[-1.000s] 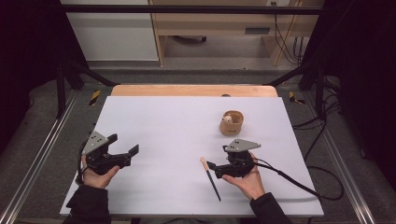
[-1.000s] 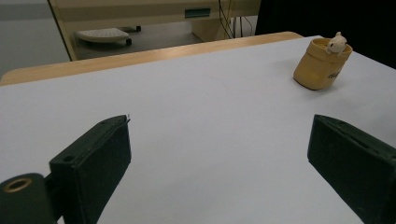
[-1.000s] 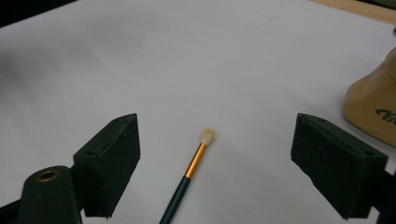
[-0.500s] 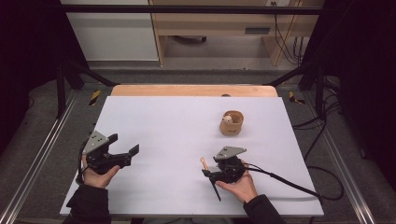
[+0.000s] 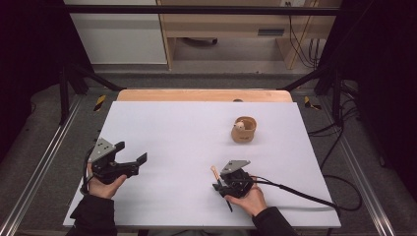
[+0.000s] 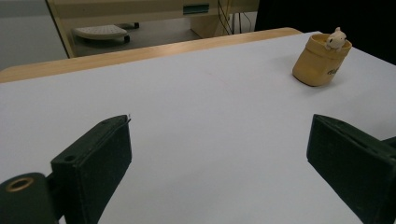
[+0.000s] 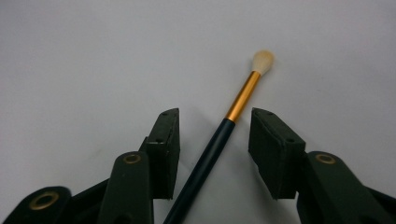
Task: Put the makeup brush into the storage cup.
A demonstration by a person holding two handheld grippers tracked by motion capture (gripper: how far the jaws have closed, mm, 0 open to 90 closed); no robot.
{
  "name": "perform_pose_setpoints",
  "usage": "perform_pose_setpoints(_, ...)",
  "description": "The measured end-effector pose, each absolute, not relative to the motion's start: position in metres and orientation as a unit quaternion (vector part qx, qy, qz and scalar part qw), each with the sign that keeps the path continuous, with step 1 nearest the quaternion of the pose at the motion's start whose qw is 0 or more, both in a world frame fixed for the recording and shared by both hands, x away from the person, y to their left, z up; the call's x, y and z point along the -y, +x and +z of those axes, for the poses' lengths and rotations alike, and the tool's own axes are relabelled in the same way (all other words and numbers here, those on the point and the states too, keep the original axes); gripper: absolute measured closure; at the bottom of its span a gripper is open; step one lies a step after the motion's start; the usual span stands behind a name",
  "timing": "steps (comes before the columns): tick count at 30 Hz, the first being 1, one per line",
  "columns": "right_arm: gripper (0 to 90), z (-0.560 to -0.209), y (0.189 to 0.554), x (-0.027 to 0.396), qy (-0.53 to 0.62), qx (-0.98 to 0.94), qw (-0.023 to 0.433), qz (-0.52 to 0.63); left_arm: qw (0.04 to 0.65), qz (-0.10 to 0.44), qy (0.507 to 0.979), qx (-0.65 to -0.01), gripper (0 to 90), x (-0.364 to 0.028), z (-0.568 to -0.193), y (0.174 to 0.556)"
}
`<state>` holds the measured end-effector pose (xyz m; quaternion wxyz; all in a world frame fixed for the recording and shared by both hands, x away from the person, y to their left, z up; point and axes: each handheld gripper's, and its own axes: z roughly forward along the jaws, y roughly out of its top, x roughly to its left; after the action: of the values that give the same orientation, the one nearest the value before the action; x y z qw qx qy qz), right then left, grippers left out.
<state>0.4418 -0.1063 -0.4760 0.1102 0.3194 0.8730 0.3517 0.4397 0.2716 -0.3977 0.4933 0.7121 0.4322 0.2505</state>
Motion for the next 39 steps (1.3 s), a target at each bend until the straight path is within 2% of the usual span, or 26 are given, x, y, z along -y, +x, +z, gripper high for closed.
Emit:
perform_pose_setpoints(8,63.7,-0.476,0.442,0.107,0.311,-0.875,0.122,0.349,0.491,0.250,0.714,-0.431,6.1,-0.270,-0.399,0.440)
perform_pose_setpoints(16,78.1,-0.475,0.443,0.108,0.305,-0.880,0.117,0.345,0.491,0.249,0.715,-0.432,6.2,-0.270,-0.399,0.440)
perform_pose_setpoints(20,82.4,-0.474,0.445,0.109,0.303,-0.882,0.116,0.341,0.490,0.249,0.715,-0.432,6.2,-0.270,-0.399,0.440)
perform_pose_setpoints(30,82.3,-0.473,0.450,0.111,0.303,-0.885,0.123,0.332,0.489,0.248,0.716,-0.431,6.3,-0.269,-0.400,0.441)
perform_pose_setpoints(31,81.5,-0.473,0.450,0.111,0.303,-0.885,0.124,0.331,0.489,0.248,0.716,-0.431,6.3,-0.269,-0.400,0.441)
perform_pose_setpoints(32,76.4,-0.473,0.449,0.111,0.306,-0.884,0.123,0.330,0.489,0.248,0.716,-0.431,6.3,-0.270,-0.400,0.441)
perform_pose_setpoints(35,73.5,-0.471,0.449,0.112,0.304,-0.886,0.122,0.329,0.490,0.247,0.715,-0.433,6.3,-0.270,-0.400,0.441)
perform_pose_setpoints(36,69.4,-0.468,0.449,0.113,0.305,-0.884,0.118,0.334,0.490,0.245,0.715,-0.434,6.5,-0.269,-0.400,0.441)
perform_pose_setpoints(39,66.8,-0.462,0.450,0.115,0.306,-0.883,0.112,0.337,0.488,0.245,0.719,-0.431,6.5,-0.267,-0.400,0.441)
